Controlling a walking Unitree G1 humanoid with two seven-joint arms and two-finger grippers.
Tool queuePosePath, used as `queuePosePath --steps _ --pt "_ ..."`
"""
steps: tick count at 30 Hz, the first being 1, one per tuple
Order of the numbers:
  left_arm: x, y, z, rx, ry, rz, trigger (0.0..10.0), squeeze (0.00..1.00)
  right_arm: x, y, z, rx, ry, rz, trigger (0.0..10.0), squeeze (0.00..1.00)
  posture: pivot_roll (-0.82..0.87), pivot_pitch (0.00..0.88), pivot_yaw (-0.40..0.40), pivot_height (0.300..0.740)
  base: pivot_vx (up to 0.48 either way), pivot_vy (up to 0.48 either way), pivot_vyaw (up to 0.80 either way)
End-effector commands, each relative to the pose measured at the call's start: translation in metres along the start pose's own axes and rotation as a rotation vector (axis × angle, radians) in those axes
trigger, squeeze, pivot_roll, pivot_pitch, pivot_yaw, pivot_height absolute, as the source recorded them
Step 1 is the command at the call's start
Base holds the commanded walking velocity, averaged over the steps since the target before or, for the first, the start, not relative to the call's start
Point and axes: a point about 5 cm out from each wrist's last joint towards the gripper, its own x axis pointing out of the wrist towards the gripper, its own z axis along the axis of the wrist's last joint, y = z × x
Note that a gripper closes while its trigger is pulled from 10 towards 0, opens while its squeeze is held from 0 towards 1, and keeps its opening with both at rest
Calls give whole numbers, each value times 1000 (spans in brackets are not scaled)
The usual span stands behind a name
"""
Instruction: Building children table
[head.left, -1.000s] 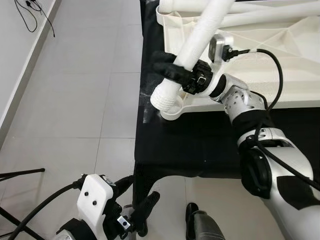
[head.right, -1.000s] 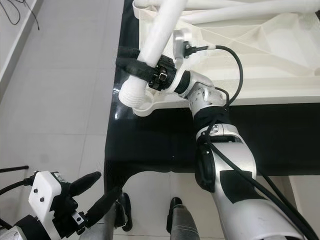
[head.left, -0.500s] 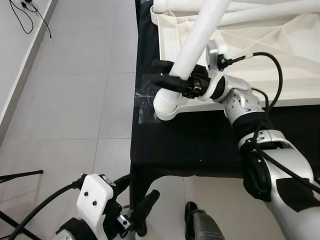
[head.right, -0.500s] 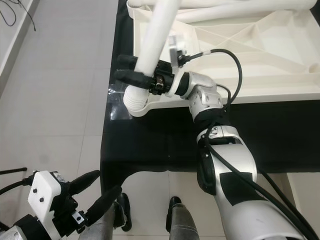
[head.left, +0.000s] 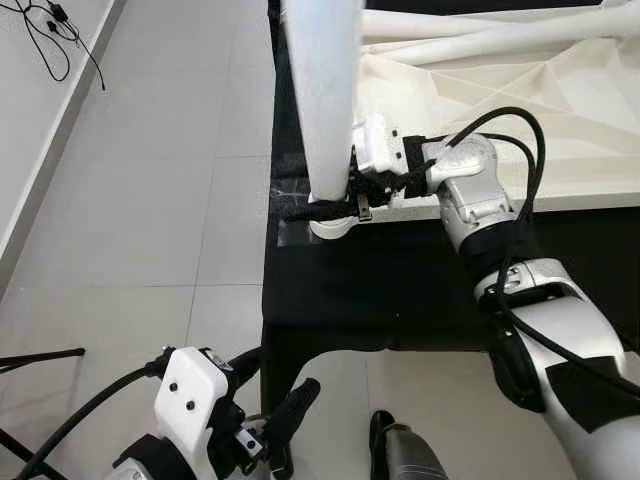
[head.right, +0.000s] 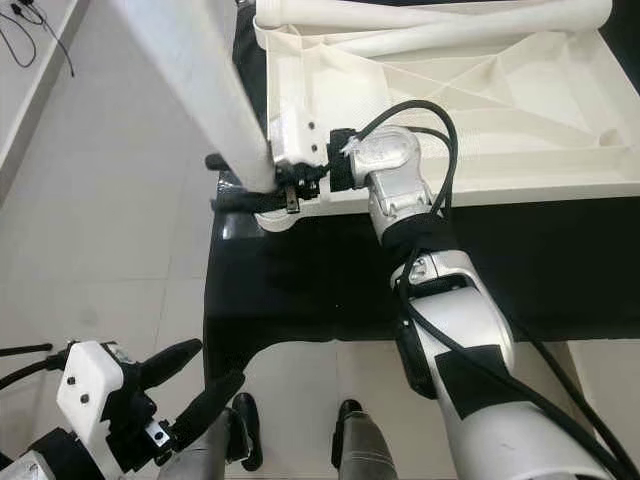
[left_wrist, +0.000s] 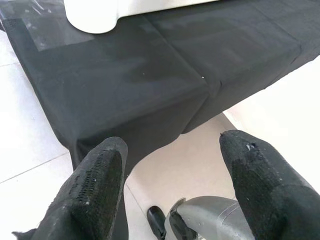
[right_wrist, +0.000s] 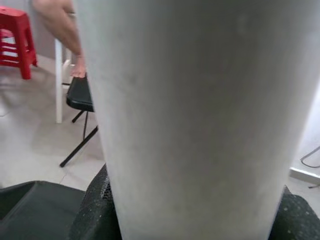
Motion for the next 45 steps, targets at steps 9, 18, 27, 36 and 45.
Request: queuePosePath --steps 9,18,27,36,45 --pt "-1 -3 -1 -5 12 -6 10000 0 15 10 -35 296 92 -43 10000 0 113 416 23 740 0 0 0" --pt "-1 -4 -1 -6 8 -5 10000 0 21 15 -51 430 117 -153 10000 0 112 420 24 740 0 0 0" --pt "-1 -4 -1 -9 8 -8 10000 0 23 24 -63 505 137 -189 10000 0 113 422 29 740 0 0 0" --pt "-1 -5 -2 -14 9 -11 10000 0 20 23 -76 627 201 -353 10000 0 112 418 25 740 0 0 0" --pt "-1 -6 -2 -17 12 -14 10000 0 16 30 -86 690 160 -501 10000 0 104 410 27 740 0 0 0"
